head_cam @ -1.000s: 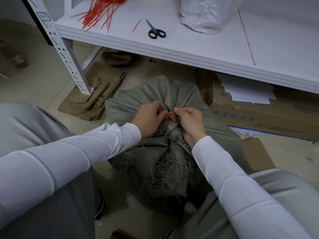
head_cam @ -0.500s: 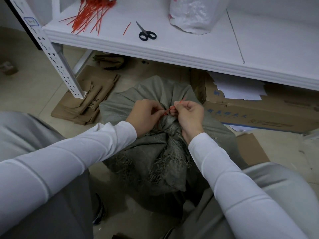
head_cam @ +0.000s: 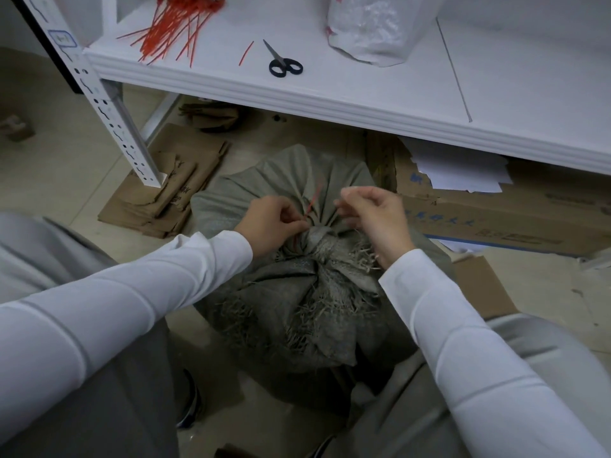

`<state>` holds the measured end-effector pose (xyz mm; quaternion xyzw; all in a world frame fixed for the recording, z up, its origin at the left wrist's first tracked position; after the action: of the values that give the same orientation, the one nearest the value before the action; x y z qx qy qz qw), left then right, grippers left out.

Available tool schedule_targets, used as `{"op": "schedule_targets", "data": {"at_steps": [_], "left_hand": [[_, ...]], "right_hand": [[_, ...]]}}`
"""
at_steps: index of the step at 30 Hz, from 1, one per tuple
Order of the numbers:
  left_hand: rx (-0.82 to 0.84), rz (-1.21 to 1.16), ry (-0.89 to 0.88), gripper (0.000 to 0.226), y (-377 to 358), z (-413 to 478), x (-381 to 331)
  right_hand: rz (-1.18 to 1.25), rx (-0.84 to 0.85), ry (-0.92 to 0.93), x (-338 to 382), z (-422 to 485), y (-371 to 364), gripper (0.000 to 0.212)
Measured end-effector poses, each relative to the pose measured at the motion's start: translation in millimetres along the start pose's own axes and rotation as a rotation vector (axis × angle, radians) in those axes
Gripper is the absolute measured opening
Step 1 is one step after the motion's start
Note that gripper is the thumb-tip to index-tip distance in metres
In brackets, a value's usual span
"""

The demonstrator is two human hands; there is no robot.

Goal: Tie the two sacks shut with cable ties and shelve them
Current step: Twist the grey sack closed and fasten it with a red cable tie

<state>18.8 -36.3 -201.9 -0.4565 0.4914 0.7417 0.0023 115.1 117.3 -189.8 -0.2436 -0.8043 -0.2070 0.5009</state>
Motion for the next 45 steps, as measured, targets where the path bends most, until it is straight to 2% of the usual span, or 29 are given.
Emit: {"op": "schedule_targets", "data": {"at_steps": [4, 6, 8, 12, 14, 17, 20, 22, 26, 30, 33, 36, 41, 43, 45], "left_hand": [[0.035, 0.020, 0.029, 0.016, -0.4, 3.5, 1.3], [0.067, -0.026, 0.071, 0.013, -3.0, 4.6, 6.0], [0.080, -0.108, 0.119, 0.010, -5.1, 5.4, 11.4], [0.130, -0.206, 0.224, 0.012, -11.6, 1.2, 20.6], [0.160, -0.289, 0.257, 0.014, -15.0, -3.2, 23.0], [0.192, -0.336, 0.190, 0.014, -16.0, -6.0, 19.3], [0.172, -0.357, 0.163, 0.006, -13.5, -5.9, 15.8], [0.161, -0.352, 0.170, 0.010, -10.3, -3.2, 16.5], [0.128, -0.307, 0.186, 0.018, -2.0, 6.1, 14.2], [-0.010, -0.244, 0.183, 0.017, 10.4, 14.8, 8.3], [-0.091, -0.263, 0.155, 0.018, 22.3, 19.7, 0.2], [-0.125, -0.273, 0.121, 0.009, 31.1, 22.8, -6.4], [-0.191, -0.255, 0.069, 0.042, 65.3, 26.9, -25.5], [-0.240, -0.283, 0.038, 0.045, 88.9, 29.6, -31.6], [-0.294, -0.326, 0.021, 0.038, 110.7, 32.3, -31.8]], "right_hand": [[-0.576, 0.164, -0.059, -25.7, -5.2, -29.7, 0.059], [-0.909, 0.125, 0.038, -27.6, -7.3, -34.5, 0.062], [-1.026, 0.035, 0.099, -22.2, -10.3, -32.0, 0.056], [-0.979, 0.039, 0.178, -11.2, -17.3, -34.0, 0.033], [-0.966, 0.089, 0.204, -8.1, -20.3, -35.9, 0.031], [-0.955, 0.169, 0.209, -4.3, -22.3, -35.3, 0.032], [-0.935, 0.248, 0.182, -0.5, -23.8, -31.9, 0.033], [-0.880, 0.261, 0.169, 1.6, -24.4, -29.7, 0.034], [-0.751, 0.170, 0.196, 4.1, -20.0, -25.2, 0.034], [-0.694, 0.064, 0.273, 16.7, -20.0, -20.5, 0.029], [-0.632, 0.003, 0.309, 30.6, -23.6, -14.4, 0.019], [-0.544, -0.027, 0.310, 41.8, -22.6, -10.1, 0.009], [-0.491, -0.067, 0.335, 69.7, -14.0, -16.8, 0.008], [-0.500, -0.071, 0.351, 83.9, -10.1, -26.8, 0.009], [-0.530, -0.065, 0.352, 97.4, -1.8, -41.5, 0.009]]}}
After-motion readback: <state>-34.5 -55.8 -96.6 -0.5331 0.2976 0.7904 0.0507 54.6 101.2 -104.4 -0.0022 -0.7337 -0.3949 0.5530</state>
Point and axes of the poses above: each hand's wrist, its own z-axis towards the middle knuckle, its own y-axis out of the back of the hand, x = y × z, the point moved 7 cm from there along z, towards the middle knuckle, and after that the axes turned 12 degrees about -y, right-handed, at the moved point
